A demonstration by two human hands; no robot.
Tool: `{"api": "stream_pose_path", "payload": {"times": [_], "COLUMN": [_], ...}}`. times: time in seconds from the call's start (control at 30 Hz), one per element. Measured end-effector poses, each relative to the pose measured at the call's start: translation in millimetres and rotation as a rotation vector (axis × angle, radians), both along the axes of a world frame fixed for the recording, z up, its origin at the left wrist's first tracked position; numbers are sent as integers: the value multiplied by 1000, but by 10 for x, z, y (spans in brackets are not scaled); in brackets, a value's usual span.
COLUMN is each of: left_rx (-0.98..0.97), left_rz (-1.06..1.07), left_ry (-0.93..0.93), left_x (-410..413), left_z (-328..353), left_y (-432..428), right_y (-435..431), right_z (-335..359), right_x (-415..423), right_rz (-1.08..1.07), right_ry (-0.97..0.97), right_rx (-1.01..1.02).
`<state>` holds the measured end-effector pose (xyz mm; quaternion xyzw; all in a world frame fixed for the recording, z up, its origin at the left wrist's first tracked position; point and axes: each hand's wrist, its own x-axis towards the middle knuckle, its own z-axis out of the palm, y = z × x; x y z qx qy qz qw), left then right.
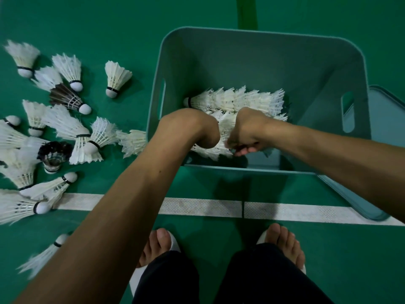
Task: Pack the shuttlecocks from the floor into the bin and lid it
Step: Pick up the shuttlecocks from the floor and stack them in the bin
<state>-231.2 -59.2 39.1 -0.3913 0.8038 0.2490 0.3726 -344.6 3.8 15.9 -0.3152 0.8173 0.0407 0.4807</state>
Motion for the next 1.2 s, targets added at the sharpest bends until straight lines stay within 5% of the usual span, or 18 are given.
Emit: {"api": "stream_pose_path", "payload": {"times": [0.17, 0.3, 0.4, 0.53, 0.7, 0.8, 1.2], "left_rx": [-17, -234, -360, -474, -595, -709, -712], "left_rz": [186, 327, 496, 728, 917, 834, 616], "left_ry": [401, 861, 964, 826, 617, 492, 510], "left_x": [223, 614, 1047, 1674, 2129, 2196, 2136], "left_z": [376, 759, 810, 496, -114, -346, -925], "left_y": [75, 196, 114, -100, -163, -144, -189], "right_y": [16, 74, 64, 92, 201, 177, -415], "right_z": [556, 1068, 1295, 1341, 809, 465, -124], "right_x": [-58, 139, 607, 1389, 1873, 1991, 2273], "right_rz": [186, 101, 60, 163, 415, 510, 682], "right_ry": [128, 208, 241, 137, -44, -34, 493], "right_rx": [-49, -362, -737, -1021, -741, -555, -560]}}
